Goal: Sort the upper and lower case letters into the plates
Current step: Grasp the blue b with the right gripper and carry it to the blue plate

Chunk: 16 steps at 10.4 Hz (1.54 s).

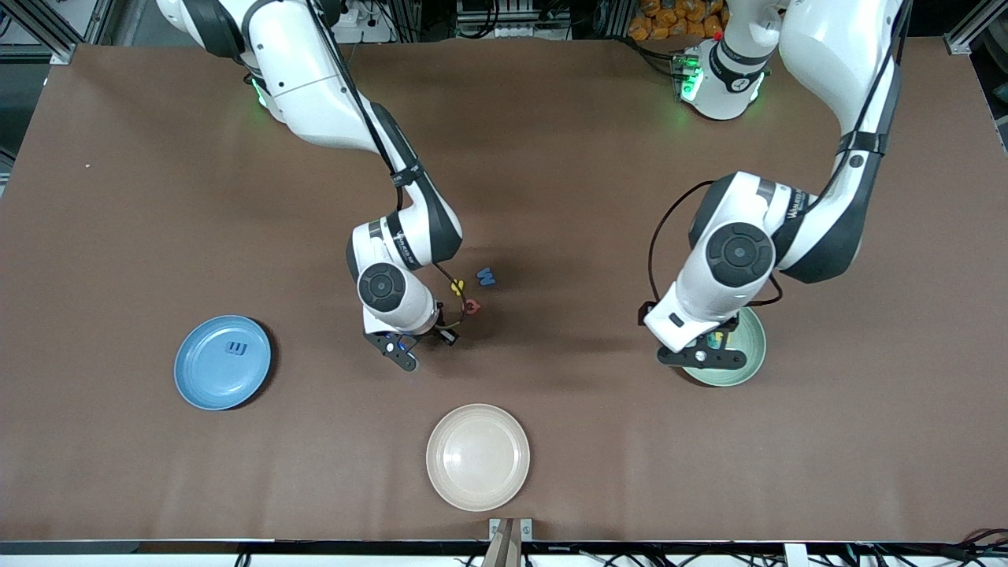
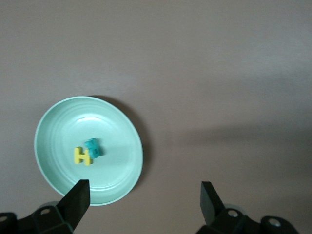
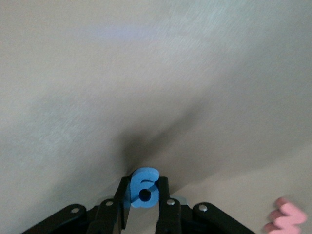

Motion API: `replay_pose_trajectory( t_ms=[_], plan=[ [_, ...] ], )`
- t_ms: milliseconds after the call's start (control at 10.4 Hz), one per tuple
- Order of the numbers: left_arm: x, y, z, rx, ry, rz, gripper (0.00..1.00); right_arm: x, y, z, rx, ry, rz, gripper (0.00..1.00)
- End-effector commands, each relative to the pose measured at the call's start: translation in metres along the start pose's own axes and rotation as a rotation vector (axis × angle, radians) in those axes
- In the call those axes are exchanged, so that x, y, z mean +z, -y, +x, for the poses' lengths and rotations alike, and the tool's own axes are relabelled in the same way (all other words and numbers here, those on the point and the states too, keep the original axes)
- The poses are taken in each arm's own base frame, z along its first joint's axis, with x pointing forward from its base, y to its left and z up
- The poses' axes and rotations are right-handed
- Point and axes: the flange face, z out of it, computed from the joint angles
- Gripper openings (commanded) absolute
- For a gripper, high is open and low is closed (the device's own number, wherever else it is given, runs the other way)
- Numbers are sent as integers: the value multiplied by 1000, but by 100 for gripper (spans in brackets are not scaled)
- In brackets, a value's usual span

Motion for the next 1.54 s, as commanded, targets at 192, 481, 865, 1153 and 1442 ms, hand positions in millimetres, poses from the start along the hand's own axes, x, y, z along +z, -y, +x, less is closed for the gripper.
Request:
replay_pose_trajectory(
  t_ms=[192, 481, 865, 1153, 1442],
  plan=[
    [19, -114, -28, -32, -24, -43, 100, -79, -82, 111, -162, 79, -20, 0],
    [40, -192, -61, 58, -49, -68, 100, -129, -145, 171, -315, 57, -51, 0],
    [81, -287, -105, 516, -163, -165, 100, -166, -228, 224, -474, 93, -108, 0],
    [114, -327, -132, 839, -204, -180, 100, -165, -280, 262, -536, 95, -103, 0],
    [128, -336, -142, 939, -191, -174, 100, -158, -274, 260, -545, 90, -110, 39]
  ],
)
